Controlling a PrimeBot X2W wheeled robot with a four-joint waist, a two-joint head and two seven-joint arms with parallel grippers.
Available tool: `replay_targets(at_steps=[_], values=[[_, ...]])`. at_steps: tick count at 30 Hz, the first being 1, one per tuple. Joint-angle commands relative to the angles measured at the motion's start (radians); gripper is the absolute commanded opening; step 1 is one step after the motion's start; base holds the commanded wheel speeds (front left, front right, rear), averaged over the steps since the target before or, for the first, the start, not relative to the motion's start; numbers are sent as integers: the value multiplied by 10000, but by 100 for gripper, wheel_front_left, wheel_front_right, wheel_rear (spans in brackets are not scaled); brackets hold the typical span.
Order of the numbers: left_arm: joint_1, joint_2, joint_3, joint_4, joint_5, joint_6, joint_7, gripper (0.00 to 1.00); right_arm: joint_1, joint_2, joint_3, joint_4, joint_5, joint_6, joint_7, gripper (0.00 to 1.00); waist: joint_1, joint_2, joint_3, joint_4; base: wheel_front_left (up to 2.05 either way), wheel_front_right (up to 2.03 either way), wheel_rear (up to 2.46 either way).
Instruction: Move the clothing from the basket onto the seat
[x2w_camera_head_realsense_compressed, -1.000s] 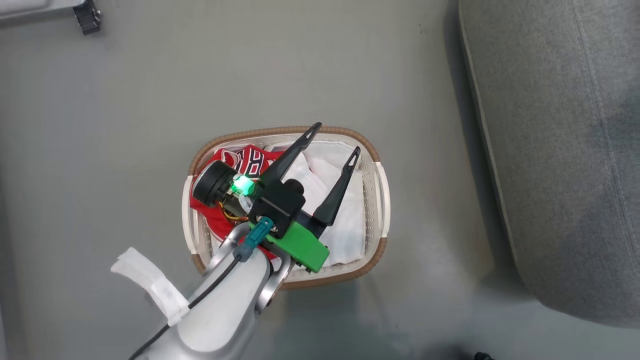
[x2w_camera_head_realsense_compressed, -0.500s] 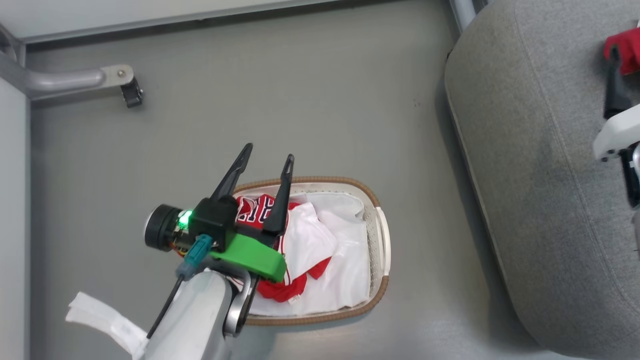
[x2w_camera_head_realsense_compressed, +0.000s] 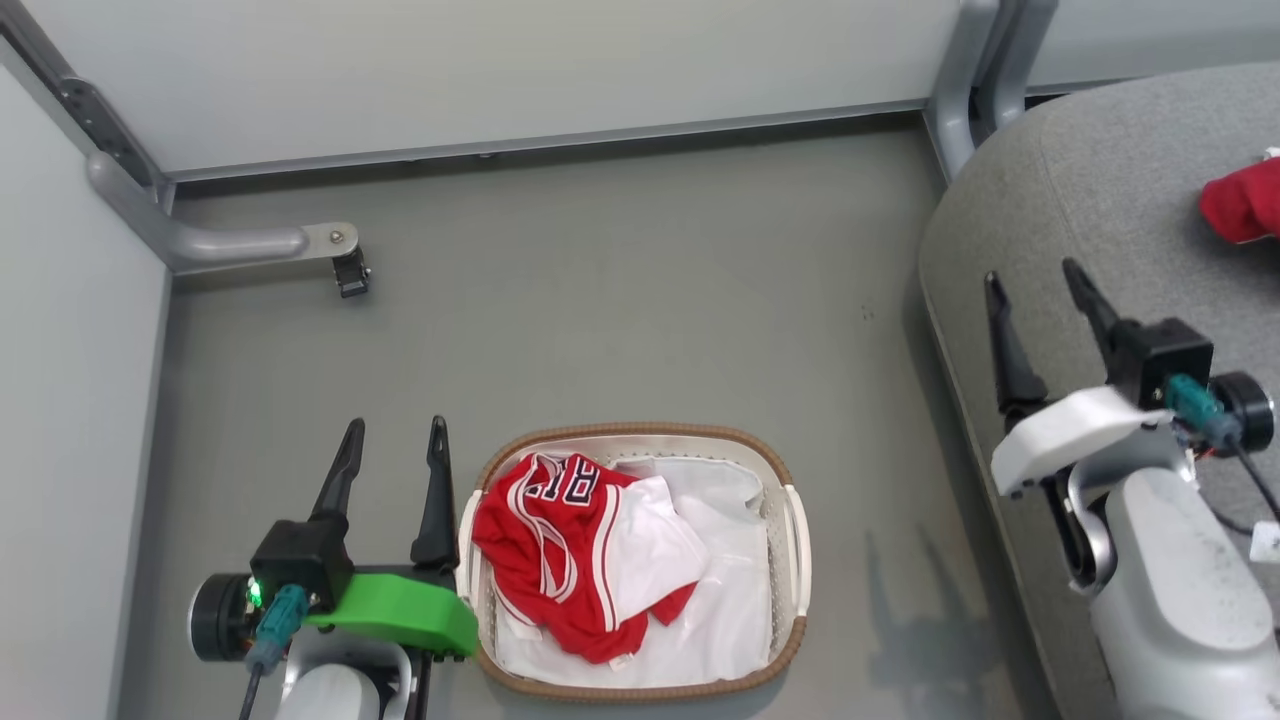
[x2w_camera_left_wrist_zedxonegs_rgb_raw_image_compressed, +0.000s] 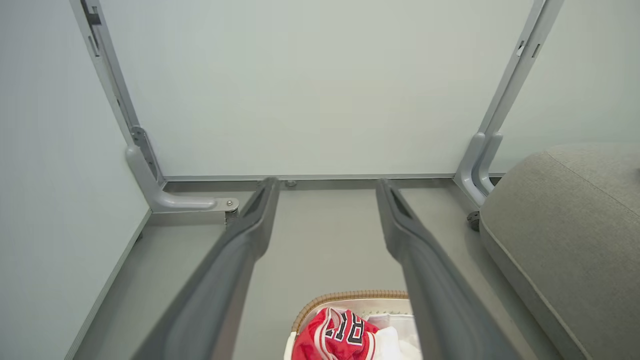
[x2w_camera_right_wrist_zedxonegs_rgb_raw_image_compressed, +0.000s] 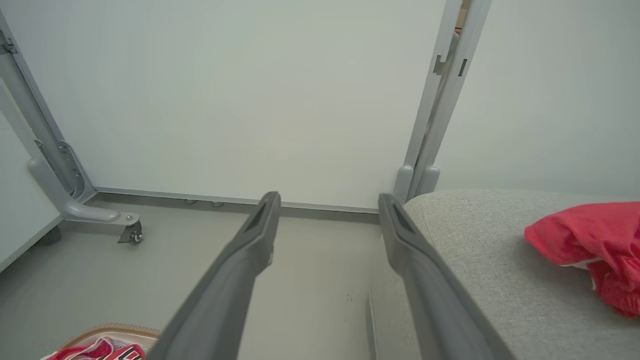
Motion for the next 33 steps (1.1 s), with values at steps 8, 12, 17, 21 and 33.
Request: replay_targets(at_steps=[8,12,17,21,33], values=[[999,-155,505,-47,131,-230,-5,100,2092,825,-345,-1410,-320,-10,-23,100,0,0,-703,436,0,0,0],[1213,-195,610,13,98,-307,-5,100,2779,989,-398,-1784,-387,-10,-23,100,0,0,-891,480,0,0,0],[1325,-211,672,54,13,-336,-5,100,3301,1054,-269,-2000,-148,-10,-21,100,0,0,-1081,483,0,0,0],[1408,-214,599,2,-135,-257,-5,100,3571,1045,-48,-1885,-79,-10,-21,100,0,0,-1177,452,0,0,0],[1502,-215,412,18,-199,-198,-5,100,3718,1050,-11,-1739,8,-10,-23,100,0,0,-1335,433,0,0,0]])
